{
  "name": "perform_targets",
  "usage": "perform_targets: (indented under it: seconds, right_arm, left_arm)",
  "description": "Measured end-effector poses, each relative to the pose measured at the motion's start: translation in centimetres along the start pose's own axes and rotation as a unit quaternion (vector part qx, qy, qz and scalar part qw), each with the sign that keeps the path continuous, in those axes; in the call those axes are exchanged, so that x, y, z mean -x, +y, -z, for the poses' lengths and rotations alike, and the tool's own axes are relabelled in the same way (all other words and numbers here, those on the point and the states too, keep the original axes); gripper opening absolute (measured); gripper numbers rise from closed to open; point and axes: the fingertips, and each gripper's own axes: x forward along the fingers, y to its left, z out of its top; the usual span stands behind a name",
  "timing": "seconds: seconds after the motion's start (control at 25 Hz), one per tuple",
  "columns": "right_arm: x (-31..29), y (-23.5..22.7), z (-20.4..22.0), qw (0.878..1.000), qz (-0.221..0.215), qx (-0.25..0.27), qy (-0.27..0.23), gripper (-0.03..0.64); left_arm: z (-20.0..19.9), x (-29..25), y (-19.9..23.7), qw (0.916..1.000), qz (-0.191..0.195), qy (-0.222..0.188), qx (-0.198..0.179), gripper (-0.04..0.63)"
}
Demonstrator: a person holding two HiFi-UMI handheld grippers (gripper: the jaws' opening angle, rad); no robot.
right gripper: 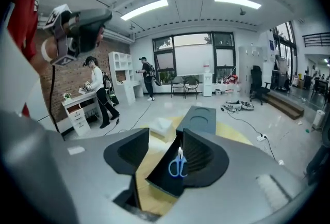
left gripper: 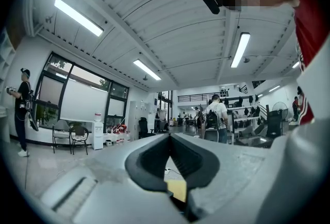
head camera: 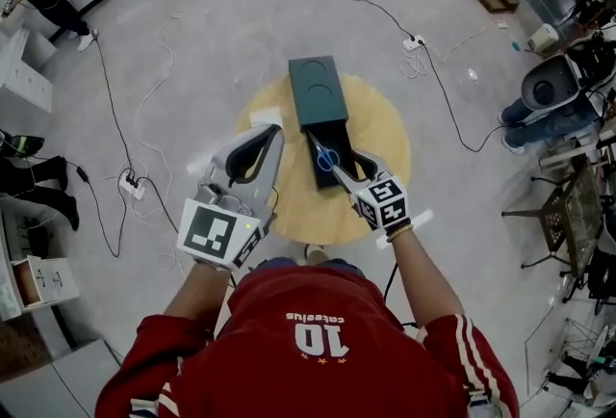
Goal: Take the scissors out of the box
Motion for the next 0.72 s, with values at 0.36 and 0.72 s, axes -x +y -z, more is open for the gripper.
perform_targets:
  seconds: [0.36, 0.72]
  right_arm:
    - [-8.3, -2.2, 7.6, 0.993, -0.017, -0.030, 0.115, 0.204]
    - [-11.7, -4.0, 11.9, 0.972, -0.010, -0.047, 0.230, 0.193]
  left_arm:
    - [0.7, -1.0, 1.3, 0.9998, -0.017, 0.011, -0.005, 0.003]
    - [1.8, -2.0, 3.0, 0.9988, -0.039, 0.031, 0.003, 0.003]
